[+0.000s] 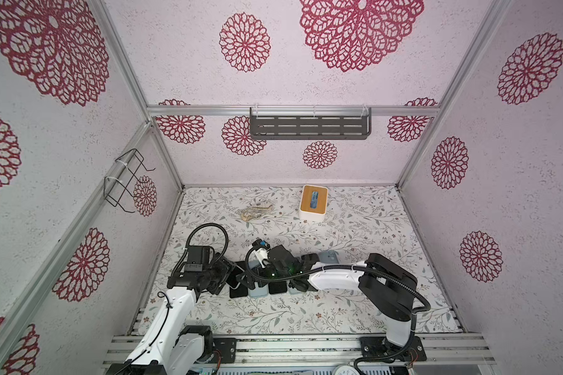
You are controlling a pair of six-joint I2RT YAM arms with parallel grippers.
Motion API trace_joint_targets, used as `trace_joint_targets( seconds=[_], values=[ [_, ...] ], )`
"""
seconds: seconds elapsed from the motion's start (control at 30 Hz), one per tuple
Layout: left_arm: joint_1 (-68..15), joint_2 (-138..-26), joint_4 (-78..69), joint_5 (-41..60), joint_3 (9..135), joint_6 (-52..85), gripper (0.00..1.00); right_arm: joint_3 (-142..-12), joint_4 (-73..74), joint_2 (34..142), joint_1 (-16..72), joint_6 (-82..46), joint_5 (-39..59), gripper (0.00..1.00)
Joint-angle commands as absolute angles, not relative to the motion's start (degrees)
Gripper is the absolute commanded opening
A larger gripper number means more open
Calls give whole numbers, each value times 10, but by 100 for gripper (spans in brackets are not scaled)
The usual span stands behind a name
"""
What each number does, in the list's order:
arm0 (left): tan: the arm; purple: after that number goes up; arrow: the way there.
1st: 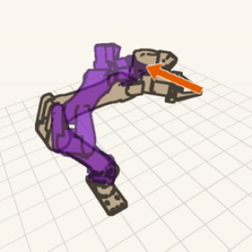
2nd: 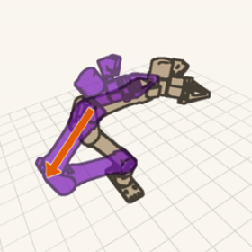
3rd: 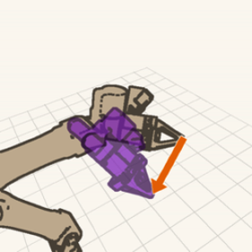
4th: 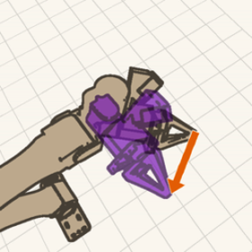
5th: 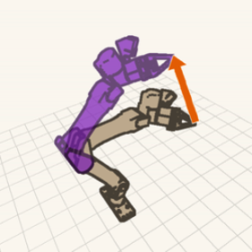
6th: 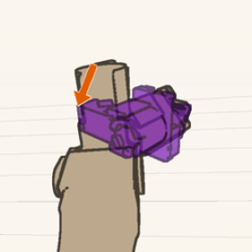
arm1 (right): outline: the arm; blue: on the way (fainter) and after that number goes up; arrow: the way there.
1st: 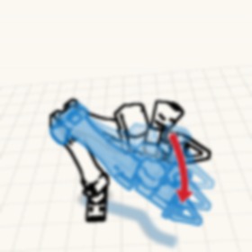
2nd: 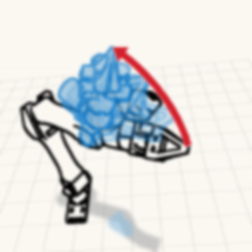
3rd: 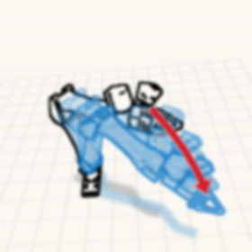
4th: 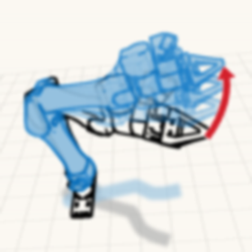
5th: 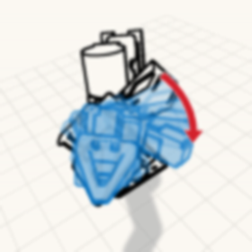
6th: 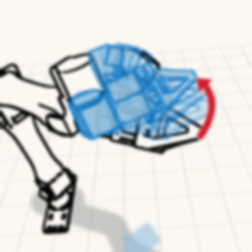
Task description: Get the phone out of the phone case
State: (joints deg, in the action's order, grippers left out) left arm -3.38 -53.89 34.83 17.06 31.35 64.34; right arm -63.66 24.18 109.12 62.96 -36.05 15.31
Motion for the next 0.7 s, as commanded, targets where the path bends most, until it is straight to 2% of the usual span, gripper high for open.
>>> trace_joint_targets(
  seconds=[0.0,0.33,0.67],
  values=[
    [-53,-534,296,168,332,660,46,-652,266,1091,631,-367,159,85],
    [-103,-537,283,149,343,672,45,-638,283,1085,629,-384,135,70],
    [-126,-534,265,142,337,681,44,-616,327,1074,623,-425,131,43]
  ],
)
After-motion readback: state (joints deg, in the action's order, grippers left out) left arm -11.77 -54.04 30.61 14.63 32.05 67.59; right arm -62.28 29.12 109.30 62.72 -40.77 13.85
